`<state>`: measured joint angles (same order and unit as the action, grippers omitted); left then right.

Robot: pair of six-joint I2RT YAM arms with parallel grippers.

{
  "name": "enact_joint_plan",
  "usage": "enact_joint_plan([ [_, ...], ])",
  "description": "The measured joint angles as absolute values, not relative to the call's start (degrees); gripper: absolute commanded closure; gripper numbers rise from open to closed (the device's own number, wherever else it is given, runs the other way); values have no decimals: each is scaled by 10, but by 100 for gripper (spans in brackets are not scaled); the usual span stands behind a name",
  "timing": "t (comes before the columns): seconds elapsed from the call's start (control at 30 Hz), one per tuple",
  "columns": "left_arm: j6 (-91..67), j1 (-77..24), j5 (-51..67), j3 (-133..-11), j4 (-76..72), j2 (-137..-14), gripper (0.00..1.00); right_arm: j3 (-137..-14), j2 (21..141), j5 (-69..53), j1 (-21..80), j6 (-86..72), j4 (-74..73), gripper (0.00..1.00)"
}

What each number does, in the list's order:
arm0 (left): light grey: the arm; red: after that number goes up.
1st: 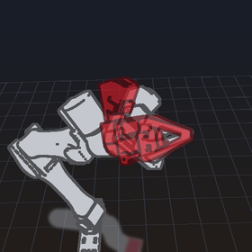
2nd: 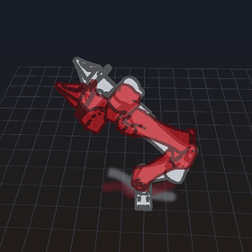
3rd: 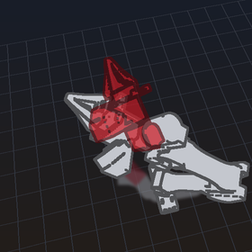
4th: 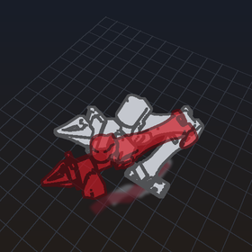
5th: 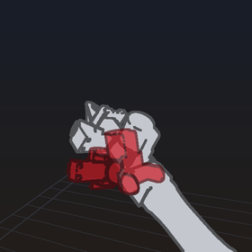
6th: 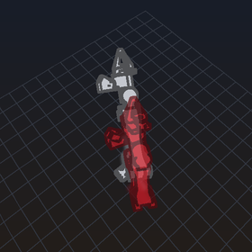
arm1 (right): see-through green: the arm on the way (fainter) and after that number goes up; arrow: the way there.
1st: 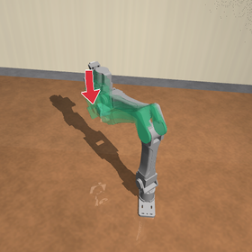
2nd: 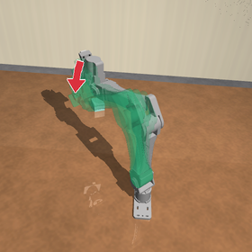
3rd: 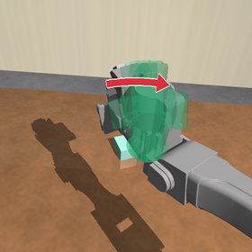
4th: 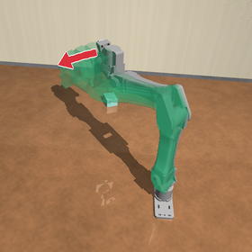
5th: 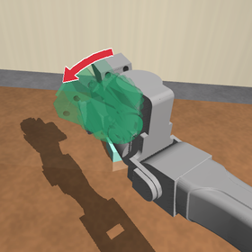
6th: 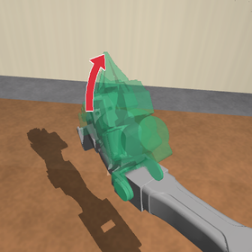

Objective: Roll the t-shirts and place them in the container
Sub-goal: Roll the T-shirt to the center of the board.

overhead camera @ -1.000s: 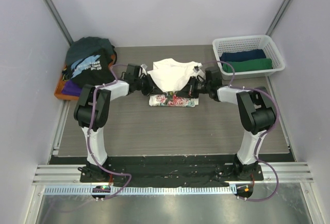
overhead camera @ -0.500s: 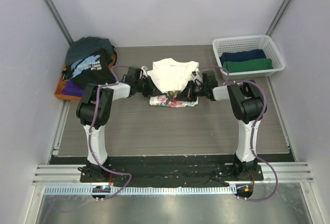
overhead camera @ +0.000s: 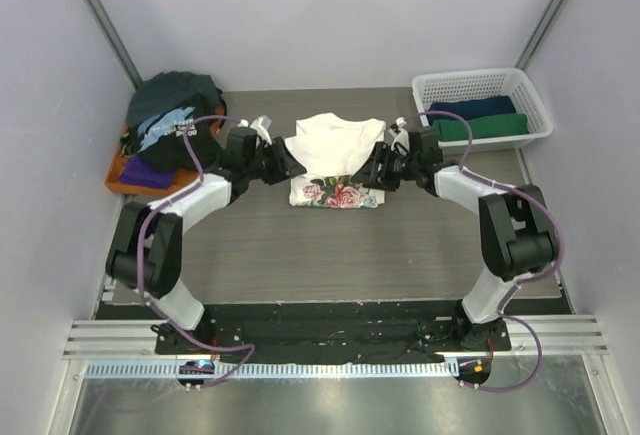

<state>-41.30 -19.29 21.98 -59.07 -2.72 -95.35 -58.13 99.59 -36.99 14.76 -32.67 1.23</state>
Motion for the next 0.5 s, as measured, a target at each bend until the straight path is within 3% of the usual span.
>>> enact_joint_plan([
  [0.1,-409,-207,199,-534,-39,-903,44,-562,945,-321,147,-303,-25,19],
  [0.33,-393,-232,167,-439,-60,-886,48,-505,880,-195,147,-257,-100,42],
  [0.5,-375,-233,160,-383,-147,-886,49,-500,891,-147,147,-238,-116,46],
])
